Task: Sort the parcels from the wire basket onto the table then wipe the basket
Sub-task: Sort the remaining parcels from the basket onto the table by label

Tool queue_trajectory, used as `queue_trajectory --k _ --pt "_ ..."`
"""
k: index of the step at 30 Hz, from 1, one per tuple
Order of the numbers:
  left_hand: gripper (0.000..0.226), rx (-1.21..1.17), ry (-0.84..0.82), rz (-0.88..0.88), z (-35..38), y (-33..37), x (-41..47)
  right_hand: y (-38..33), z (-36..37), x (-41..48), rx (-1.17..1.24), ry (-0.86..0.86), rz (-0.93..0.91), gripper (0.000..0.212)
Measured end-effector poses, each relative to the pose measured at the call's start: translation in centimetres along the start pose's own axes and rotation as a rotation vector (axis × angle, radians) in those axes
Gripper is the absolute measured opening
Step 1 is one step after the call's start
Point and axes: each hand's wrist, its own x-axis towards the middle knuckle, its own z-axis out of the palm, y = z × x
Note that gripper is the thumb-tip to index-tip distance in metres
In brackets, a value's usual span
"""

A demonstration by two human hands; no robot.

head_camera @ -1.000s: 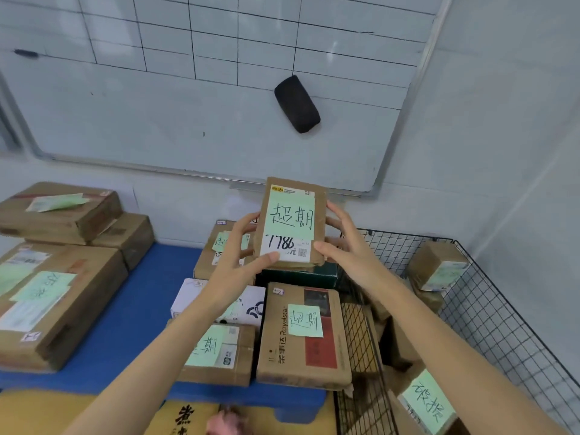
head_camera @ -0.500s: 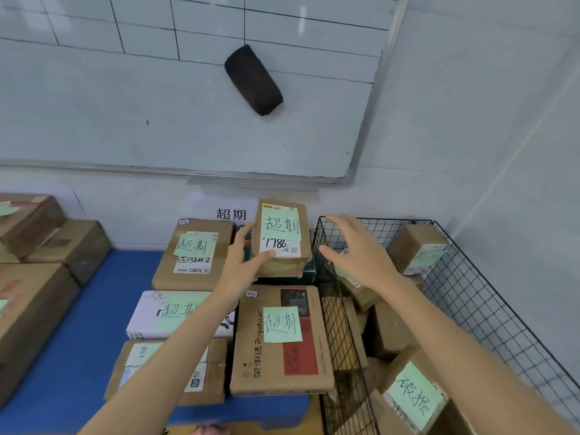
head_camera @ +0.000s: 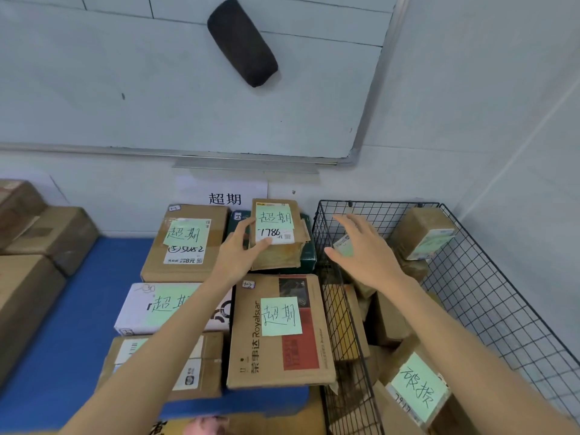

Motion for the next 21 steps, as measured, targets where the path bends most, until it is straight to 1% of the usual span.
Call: queue_trajectory --k 5,9,21 --pt "0.063 0.035 -0.01 0.072 0.2 -0.3 0.3 0.2 0.1 -0.1 -0.005 0.005 -0.001 0.072" --pt "0.064 0.031 -0.009 0.092 1.2 -0.2 0.7 0.6 0.1 -0.3 0.003 0.01 0.01 0.071" --pt "0.064 0.001 0.018 0.061 5.3 1.9 4.4 2.2 -0.4 -0.9 -0.025 0.014 0.061 0.072"
